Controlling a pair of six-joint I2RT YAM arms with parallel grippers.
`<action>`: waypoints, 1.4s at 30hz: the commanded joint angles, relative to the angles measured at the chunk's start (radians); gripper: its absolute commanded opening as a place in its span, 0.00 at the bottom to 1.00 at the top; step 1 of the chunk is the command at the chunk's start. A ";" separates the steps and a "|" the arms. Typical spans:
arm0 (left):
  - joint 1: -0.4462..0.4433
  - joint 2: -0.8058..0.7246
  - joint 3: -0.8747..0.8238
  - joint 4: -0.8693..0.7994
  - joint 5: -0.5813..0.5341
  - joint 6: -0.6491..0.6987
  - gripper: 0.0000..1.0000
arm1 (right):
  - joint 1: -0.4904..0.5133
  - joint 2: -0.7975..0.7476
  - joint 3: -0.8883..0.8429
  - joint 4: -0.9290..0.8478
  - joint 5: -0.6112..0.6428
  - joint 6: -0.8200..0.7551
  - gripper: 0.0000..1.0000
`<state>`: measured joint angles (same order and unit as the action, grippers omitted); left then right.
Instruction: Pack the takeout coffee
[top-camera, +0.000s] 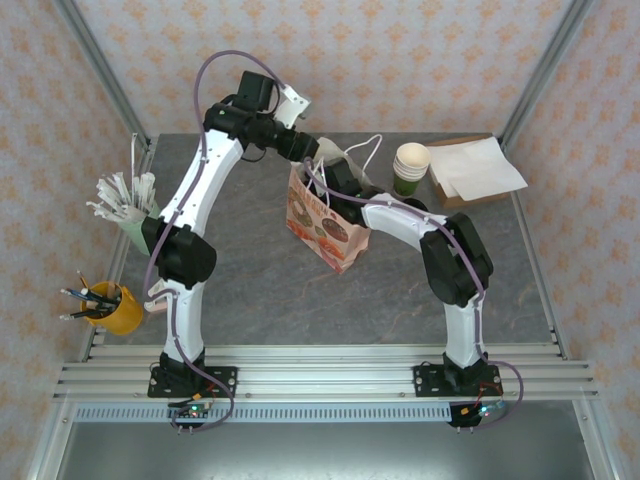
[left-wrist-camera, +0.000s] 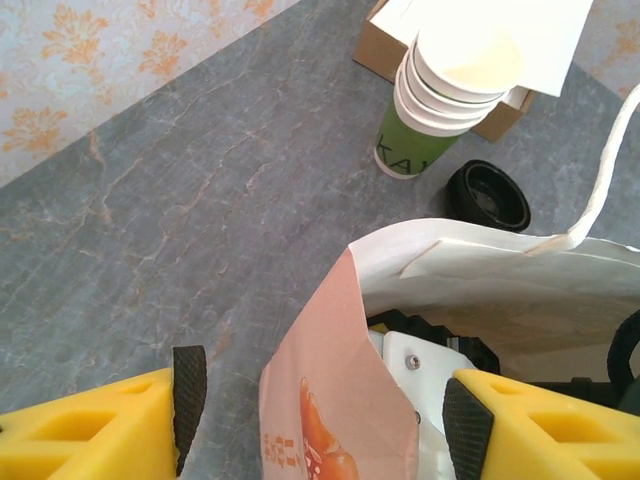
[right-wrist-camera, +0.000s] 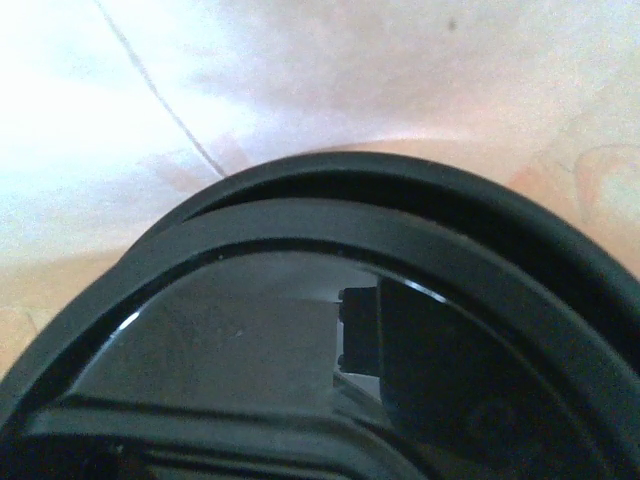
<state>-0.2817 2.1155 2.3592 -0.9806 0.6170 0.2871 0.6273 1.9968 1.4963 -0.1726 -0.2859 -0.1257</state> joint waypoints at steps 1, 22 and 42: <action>-0.034 0.006 0.008 -0.039 -0.042 0.035 0.67 | 0.002 0.031 0.045 0.012 0.002 -0.015 0.44; -0.027 -0.088 -0.155 0.007 -0.076 -0.040 0.00 | -0.012 -0.003 0.017 0.003 0.046 0.082 0.45; -0.108 -0.508 -0.798 0.463 -0.053 -0.298 0.00 | -0.014 -0.107 -0.149 0.086 0.002 0.112 0.44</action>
<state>-0.3798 1.6947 1.6287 -0.5423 0.5346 0.0322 0.6212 1.8999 1.3808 -0.1307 -0.2897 -0.0196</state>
